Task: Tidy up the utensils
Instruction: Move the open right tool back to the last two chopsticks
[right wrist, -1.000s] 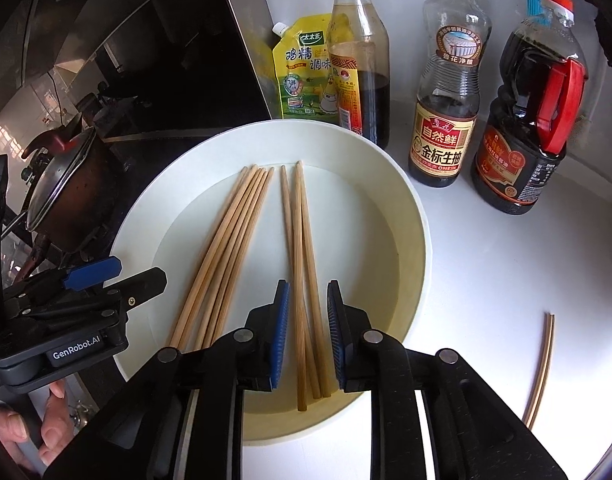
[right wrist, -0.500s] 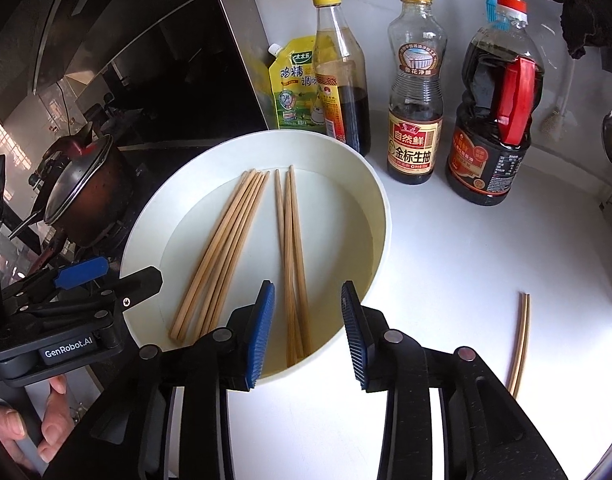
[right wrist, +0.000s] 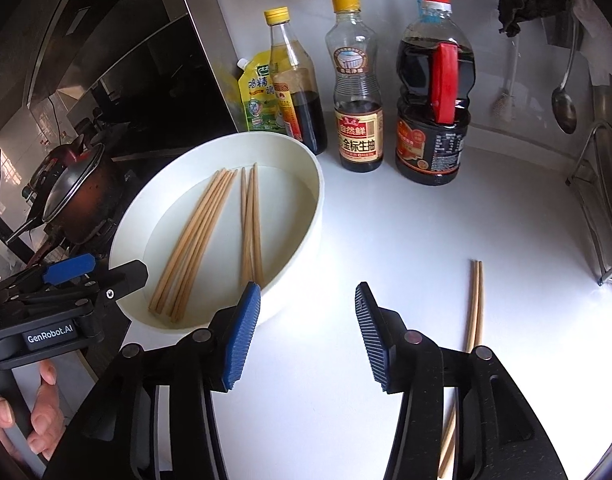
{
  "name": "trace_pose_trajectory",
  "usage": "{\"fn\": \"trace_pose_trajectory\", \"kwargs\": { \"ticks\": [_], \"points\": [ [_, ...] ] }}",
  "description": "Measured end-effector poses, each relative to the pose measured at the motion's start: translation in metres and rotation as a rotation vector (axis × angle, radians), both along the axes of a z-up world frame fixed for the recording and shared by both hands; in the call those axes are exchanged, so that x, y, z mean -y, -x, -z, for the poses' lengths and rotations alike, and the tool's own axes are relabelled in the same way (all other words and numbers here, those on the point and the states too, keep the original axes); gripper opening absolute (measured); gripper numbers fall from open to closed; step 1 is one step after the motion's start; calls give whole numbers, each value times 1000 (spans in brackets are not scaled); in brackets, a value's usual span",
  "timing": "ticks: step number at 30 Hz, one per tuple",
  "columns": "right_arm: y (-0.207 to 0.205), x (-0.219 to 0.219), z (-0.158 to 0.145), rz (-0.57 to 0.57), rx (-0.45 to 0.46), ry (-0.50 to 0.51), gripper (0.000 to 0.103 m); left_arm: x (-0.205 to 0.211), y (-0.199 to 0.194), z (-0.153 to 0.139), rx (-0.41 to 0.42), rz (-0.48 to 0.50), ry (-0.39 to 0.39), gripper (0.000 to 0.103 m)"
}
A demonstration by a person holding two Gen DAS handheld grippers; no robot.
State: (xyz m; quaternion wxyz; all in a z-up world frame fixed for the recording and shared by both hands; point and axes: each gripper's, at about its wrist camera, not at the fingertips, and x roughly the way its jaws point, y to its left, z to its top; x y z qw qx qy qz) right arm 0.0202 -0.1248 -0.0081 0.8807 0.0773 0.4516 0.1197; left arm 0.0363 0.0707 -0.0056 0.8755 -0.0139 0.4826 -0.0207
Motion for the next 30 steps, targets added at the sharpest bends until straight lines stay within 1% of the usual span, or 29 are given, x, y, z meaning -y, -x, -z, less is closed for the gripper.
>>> {"fn": "trace_pose_trajectory", "kwargs": {
  "ticks": [4, 7, 13, 18, 21, 25, 30],
  "points": [
    [13, 20, 6, 36, -7, 9, 53, 16, 5, 2, -3, 28, -2, 91],
    [21, 36, 11, 66, -12, 17, 53, 26, 9, 5, -9, 48, -1, 94],
    [39, 74, 25, 153, -40, 23, 54, 54, 15, 13, -25, 108, 2, 94],
    [54, 101, 39, 209, -57, 57, 55, 78, 19, 17, -25, 168, 17, 94],
    [60, 116, 50, 242, -73, 64, 55, 93, 23, 19, -21, 199, 10, 94],
    [65, 130, 64, 271, -93, 74, 55, 111, 27, 24, -27, 238, 6, 94],
    [63, 134, 80, 276, -105, 87, 55, 127, 30, 33, -43, 271, -14, 94]
  ]
}}
